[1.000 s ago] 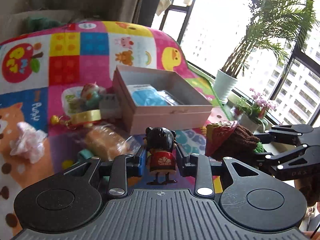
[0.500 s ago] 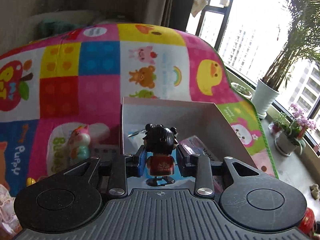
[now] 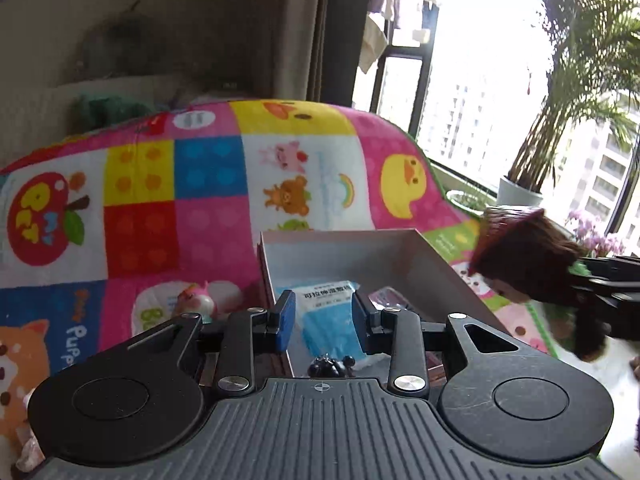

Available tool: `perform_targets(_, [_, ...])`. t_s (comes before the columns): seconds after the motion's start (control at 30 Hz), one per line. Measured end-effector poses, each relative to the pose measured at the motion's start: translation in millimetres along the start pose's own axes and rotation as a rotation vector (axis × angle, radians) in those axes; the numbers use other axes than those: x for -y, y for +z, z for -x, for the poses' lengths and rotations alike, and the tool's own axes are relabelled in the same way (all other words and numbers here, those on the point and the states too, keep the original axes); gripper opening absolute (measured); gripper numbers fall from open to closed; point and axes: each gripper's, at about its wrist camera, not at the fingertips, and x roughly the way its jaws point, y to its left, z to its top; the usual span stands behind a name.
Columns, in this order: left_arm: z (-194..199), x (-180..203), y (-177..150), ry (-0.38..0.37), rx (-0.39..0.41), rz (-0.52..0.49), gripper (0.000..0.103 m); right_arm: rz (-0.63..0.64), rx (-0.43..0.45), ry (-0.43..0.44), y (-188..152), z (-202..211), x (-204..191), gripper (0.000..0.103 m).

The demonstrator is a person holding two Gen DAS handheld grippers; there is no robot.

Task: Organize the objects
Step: 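Place the figurine into the pink box with the left tool while the right tool drops the doll in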

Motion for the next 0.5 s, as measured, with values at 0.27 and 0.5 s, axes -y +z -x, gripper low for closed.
perform_targets(0.27, [47, -31, -45, -0.069, -0.022, 0.102, 0.036, -0.003, -0.197, -0.057, 11, -132, -18, 0.057])
perform_targets(0.5, [69, -58, -77, -0.029, -0.052, 0.156, 0.035, -0.042, -0.326, -0.115, -1, -163, -14, 0.056])
